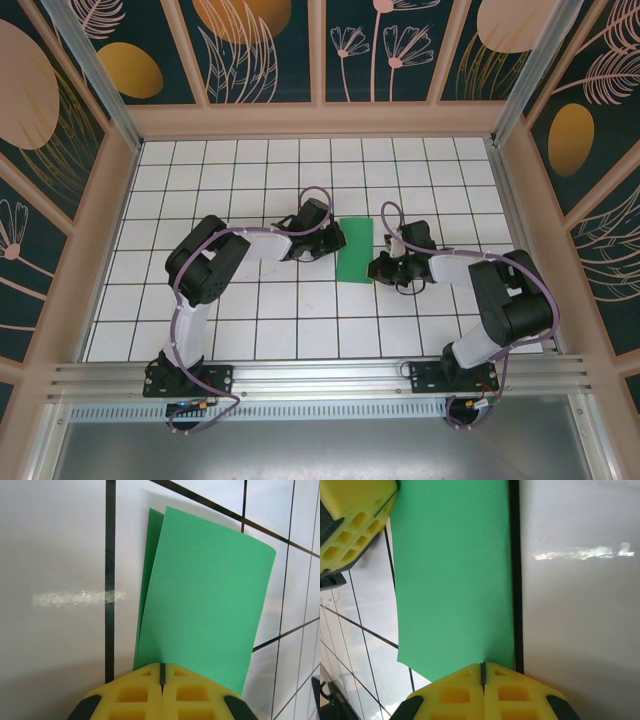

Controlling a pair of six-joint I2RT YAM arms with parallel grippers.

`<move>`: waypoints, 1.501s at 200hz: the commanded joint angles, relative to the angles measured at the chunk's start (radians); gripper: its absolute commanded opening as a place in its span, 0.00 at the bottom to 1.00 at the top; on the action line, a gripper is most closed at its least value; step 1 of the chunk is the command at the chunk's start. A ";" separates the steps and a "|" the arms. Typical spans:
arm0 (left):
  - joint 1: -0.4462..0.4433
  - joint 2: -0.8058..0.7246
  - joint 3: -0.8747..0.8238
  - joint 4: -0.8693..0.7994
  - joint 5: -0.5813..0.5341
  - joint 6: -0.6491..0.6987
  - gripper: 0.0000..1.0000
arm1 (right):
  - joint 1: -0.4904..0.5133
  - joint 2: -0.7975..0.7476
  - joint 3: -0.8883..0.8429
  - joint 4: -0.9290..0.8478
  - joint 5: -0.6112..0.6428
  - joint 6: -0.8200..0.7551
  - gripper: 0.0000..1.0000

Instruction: Fold a paper plane with a square sheet of paper (pick it up from the middle)

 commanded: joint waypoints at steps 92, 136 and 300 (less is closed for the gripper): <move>0.097 -0.230 0.091 -0.440 -0.200 0.145 0.38 | 0.231 0.075 0.081 0.113 0.225 0.380 0.01; 0.195 -0.433 -0.119 -0.369 -0.216 0.121 0.43 | 0.341 0.184 0.230 0.153 0.335 0.542 0.01; 0.167 -0.614 -0.390 -0.071 -0.089 -0.043 0.49 | 0.103 0.428 0.680 -0.230 0.384 0.206 0.06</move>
